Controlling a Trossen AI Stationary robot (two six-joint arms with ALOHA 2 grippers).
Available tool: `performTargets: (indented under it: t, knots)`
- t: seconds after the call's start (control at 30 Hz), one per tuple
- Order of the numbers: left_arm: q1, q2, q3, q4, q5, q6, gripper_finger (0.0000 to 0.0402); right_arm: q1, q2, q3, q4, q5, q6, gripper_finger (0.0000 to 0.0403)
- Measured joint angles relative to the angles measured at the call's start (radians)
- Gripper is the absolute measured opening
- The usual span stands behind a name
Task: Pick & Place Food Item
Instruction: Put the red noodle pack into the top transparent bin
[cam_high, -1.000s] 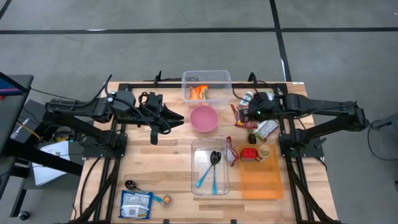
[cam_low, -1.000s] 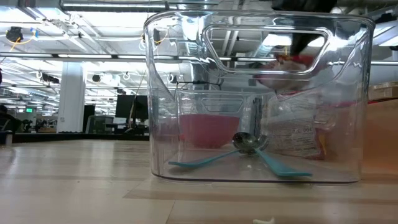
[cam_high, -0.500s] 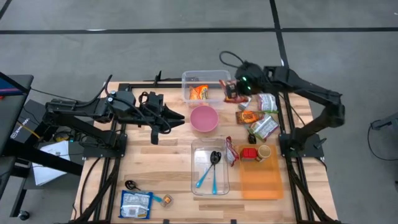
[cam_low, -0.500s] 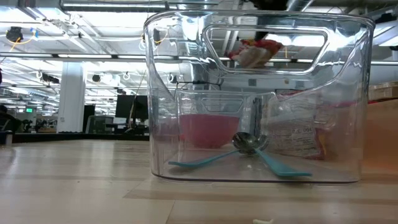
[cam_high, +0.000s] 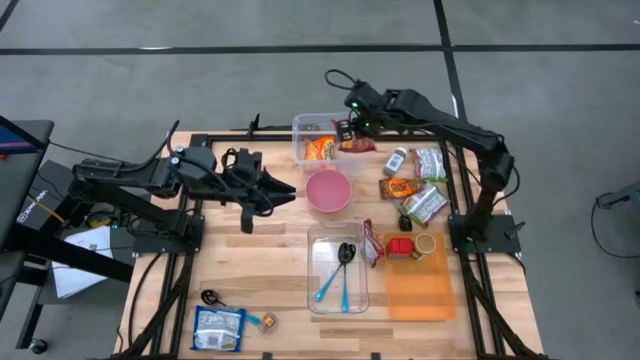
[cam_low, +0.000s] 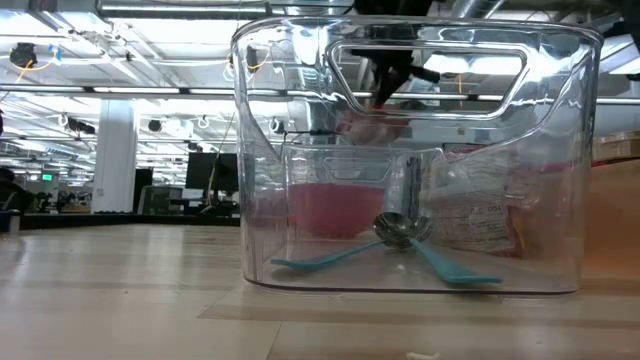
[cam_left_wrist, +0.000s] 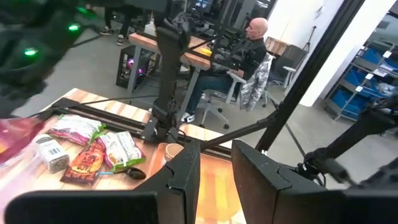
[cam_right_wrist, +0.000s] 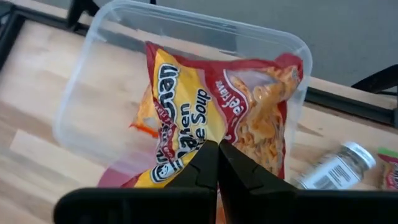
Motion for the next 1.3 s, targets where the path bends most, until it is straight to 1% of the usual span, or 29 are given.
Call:
performTargets:
  t: [0.17, 0.4, 0.53, 0.63, 0.73, 0.87, 1.3]
  knots:
    - [0.000, 0.000, 0.000, -0.027, 0.000, 0.000, 0.0086, -0.022, 0.050, 0.000, 0.057, -0.025, 0.002, 0.0000]
    - [0.000, 0.000, 0.000, -0.030, 0.000, 0.000, 0.0086, -0.030, 0.107, 0.000, 0.065, -0.020, 0.035, 0.0000]
    - [0.000, 0.000, 0.000, -0.030, 0.000, -0.002, 0.0086, -0.041, 0.107, -0.010, 0.071, -0.015, 0.038, 0.0000]
    - [0.000, -0.002, 0.000, -0.031, 0.000, -0.004, 0.0086, -0.056, 0.108, -0.018, 0.040, 0.011, 0.050, 0.0000]
    - [0.000, -0.003, 0.000, -0.030, 0.001, -0.009, 0.0086, -0.072, 0.108, -0.018, 0.034, 0.004, 0.051, 0.0000]
    - [0.000, -0.003, 0.000, -0.030, 0.001, -0.011, 0.0086, -0.072, 0.108, -0.018, 0.033, 0.003, 0.042, 0.0000]
    - [0.000, -0.003, 0.000, -0.029, 0.001, -0.011, 0.0086, -0.063, 0.124, -0.016, 0.042, 0.011, 0.086, 0.0000]
